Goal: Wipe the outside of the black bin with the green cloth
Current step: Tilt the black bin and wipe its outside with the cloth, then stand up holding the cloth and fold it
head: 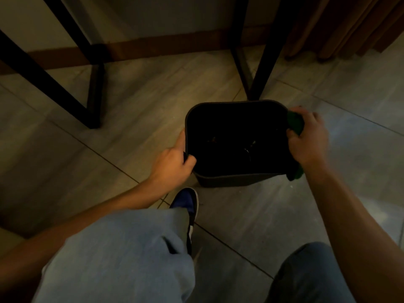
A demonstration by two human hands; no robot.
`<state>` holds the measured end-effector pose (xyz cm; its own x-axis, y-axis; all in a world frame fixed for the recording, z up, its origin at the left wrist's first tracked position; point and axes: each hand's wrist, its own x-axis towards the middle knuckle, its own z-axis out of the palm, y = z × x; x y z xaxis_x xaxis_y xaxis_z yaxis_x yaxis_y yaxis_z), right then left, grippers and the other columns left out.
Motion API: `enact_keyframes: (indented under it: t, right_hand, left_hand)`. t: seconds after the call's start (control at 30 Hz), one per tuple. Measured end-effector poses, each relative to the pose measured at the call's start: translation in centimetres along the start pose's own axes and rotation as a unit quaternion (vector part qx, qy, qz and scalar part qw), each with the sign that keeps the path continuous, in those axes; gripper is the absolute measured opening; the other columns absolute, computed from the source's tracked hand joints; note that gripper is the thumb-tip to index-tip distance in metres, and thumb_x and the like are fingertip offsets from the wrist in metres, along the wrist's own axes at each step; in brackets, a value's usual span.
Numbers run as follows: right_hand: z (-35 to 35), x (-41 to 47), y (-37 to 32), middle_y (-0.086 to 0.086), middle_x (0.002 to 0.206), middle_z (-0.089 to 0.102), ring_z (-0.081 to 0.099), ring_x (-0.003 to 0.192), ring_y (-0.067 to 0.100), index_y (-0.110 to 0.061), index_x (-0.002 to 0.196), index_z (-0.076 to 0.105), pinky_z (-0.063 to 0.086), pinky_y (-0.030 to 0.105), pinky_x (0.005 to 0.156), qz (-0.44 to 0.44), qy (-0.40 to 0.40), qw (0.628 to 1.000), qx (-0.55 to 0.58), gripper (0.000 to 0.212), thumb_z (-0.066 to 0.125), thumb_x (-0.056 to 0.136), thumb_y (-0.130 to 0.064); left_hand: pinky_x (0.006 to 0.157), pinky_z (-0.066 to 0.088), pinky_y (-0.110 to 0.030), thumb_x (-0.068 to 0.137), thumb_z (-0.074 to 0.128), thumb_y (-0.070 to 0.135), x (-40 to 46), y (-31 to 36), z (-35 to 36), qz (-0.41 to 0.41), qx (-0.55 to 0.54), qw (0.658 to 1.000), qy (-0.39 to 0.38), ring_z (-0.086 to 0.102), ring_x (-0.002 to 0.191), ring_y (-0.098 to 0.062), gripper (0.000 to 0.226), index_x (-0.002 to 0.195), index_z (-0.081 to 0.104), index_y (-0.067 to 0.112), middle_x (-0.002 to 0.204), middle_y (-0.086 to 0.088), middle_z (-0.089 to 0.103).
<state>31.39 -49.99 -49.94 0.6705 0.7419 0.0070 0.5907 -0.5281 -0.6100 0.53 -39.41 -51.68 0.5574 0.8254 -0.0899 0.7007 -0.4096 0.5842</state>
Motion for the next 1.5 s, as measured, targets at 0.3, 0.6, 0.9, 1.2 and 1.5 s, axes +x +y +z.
enact_keyframes:
  t: [0.3, 0.6, 0.9, 1.2, 1.5]
  right_hand:
    - [1.1, 0.7, 0.5, 0.01, 0.145, 0.048, 0.053, 0.129, 0.035, -0.031, 0.143, 0.054, 0.041, 0.031, 0.098, -0.026, 0.029, 0.999, -0.019, 0.055, 0.063, 0.094, -0.008]
    - [0.3, -0.7, 0.5, 0.014, 0.155, 0.04, 0.046, 0.14, 0.035, -0.026, 0.147, 0.048, 0.042, 0.042, 0.116, -0.059, 0.111, 0.992, 0.022, 0.056, 0.065, 0.096, -0.01]
    - [-4.2, -3.1, -6.0, 0.013, 0.149, 0.045, 0.044, 0.127, 0.007, -0.02, 0.143, 0.054, 0.035, -0.001, 0.099, -0.184, 0.125, 0.97, 0.101, 0.054, 0.068, 0.092, -0.009]
    - [-2.2, -7.7, -11.0, -0.015, 0.134, 0.056, 0.057, 0.127, 0.005, -0.026, 0.139, 0.052, 0.048, 0.023, 0.104, -0.225, -0.026, 0.925, 0.304, 0.043, 0.067, 0.099, -0.022]
    - [-0.2, -6.6, -8.4, -0.003, 0.136, 0.058, 0.057, 0.125, 0.007, -0.024, 0.143, 0.052, 0.049, 0.025, 0.103, -0.165, 0.031, 0.955, 0.245, 0.05, 0.066, 0.098, -0.038]
  left_hand:
    - [0.052, 0.047, -0.029, 0.098, 0.05, 0.025, 0.5, -0.3, 0.8, -0.025, -0.014, 0.999, 0.013, 0.059, 0.054, -0.015, 0.077, 0.162, 0.006, 0.02, 0.063, 0.007, 0.057]
    - [0.054, 0.05, -0.03, 0.099, 0.053, 0.031, 0.9, -1.2, 0.7, -0.026, -0.049, 0.998, -0.021, 0.063, 0.059, -0.01, 0.073, 0.16, 0.014, 0.026, 0.067, 0.004, 0.064]
    - [0.069, 0.046, -0.019, 0.094, 0.066, 0.031, 2.6, 2.6, -3.4, 0.07, -0.076, 0.985, 0.136, 0.058, 0.08, -0.005, 0.05, 0.139, 0.049, 0.021, 0.11, 0.009, 0.056]
    - [0.103, 0.052, -0.035, 0.089, 0.068, 0.039, 4.7, 8.9, -5.2, 0.121, -0.443, 0.862, -0.217, 0.062, 0.122, -0.023, 0.075, 0.152, 0.036, 0.016, 0.132, -0.021, 0.062]
    - [0.081, 0.061, -0.031, 0.088, 0.071, 0.016, 4.0, 8.0, -3.2, 0.004, -0.486, 0.835, -0.256, 0.074, 0.097, -0.021, 0.055, 0.136, 0.051, 0.033, 0.105, -0.005, 0.077]
